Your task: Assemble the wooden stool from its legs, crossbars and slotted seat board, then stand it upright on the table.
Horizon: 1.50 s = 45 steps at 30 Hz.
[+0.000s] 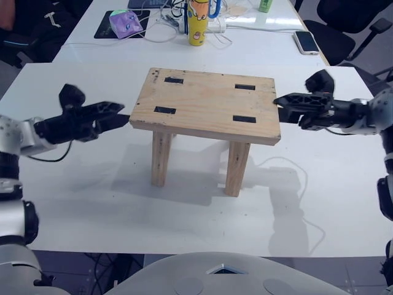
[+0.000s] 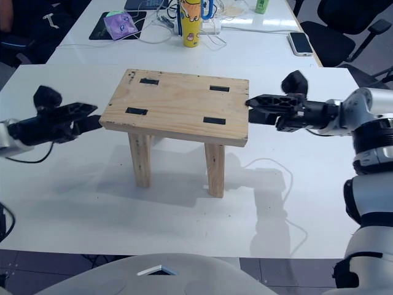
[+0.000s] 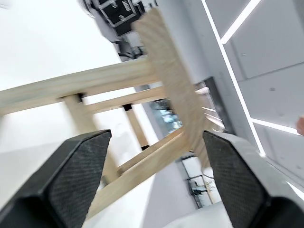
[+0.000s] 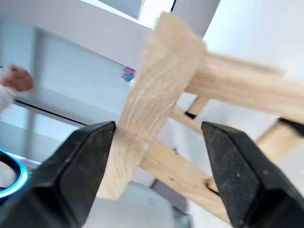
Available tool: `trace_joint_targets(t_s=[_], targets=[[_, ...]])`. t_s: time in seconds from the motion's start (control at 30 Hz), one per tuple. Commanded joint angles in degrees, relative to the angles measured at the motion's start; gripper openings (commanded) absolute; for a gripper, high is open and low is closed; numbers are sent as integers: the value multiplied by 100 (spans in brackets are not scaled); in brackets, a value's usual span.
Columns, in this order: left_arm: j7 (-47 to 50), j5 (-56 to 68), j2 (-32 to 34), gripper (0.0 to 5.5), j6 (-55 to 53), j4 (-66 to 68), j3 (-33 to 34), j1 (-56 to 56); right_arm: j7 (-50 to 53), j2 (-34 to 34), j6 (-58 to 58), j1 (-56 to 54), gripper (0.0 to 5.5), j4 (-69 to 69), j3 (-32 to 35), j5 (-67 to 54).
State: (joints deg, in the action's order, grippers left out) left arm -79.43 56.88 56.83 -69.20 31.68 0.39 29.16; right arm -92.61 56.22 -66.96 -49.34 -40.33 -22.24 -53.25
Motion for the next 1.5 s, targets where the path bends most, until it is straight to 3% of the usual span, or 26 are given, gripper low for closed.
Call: trace_joint_targets(t_s=[0.03, 0.1, 0.27, 0.37, 0.57, 0.77, 1.0, 1.27, 1.5], targets=[[-715, -615, 690, 357, 1184, -488, 517, -1738, 13, 917, 1517, 1840, 333, 426, 105, 527], [-969, -740, 787, 340, 1585, -990, 825, -2721, 13, 1220, 1817, 2908, 336, 1124, 393, 395], [-1016, -865, 632, 259, 2194, -3578, 1034, -4613, 420, 1060, 1647, 4875, 250, 3938, 1248, -229], [-610, -1015, 405, 207, 2376, -4851, 649, -4737, 1263, 361, 1522, 5185, 195, 5230, 1437, -613], [768, -2669, -654, 106, 3588, -5562, -702, -3470, 2653, -1074, 2306, 4991, 93, 5453, 1144, 416], [1307, -3967, -1544, 13, 4735, -4653, -1701, -2383, 2762, -1562, 3349, 4368, 2, 4530, 707, 1863], [2056, -5552, -2566, 2, 6061, -2424, -2584, -1116, 2394, -2035, 4912, 3098, 0, 2571, 261, 3382], [2912, -6162, -3682, 2, 7323, 1227, -2447, 730, 2820, -2853, 7671, 831, 0, -1315, -332, 5456], [3587, -6533, -4032, 2, 8023, 3340, -2231, 1866, 4243, -3396, 8702, -684, 0, -3247, -741, 6870]])
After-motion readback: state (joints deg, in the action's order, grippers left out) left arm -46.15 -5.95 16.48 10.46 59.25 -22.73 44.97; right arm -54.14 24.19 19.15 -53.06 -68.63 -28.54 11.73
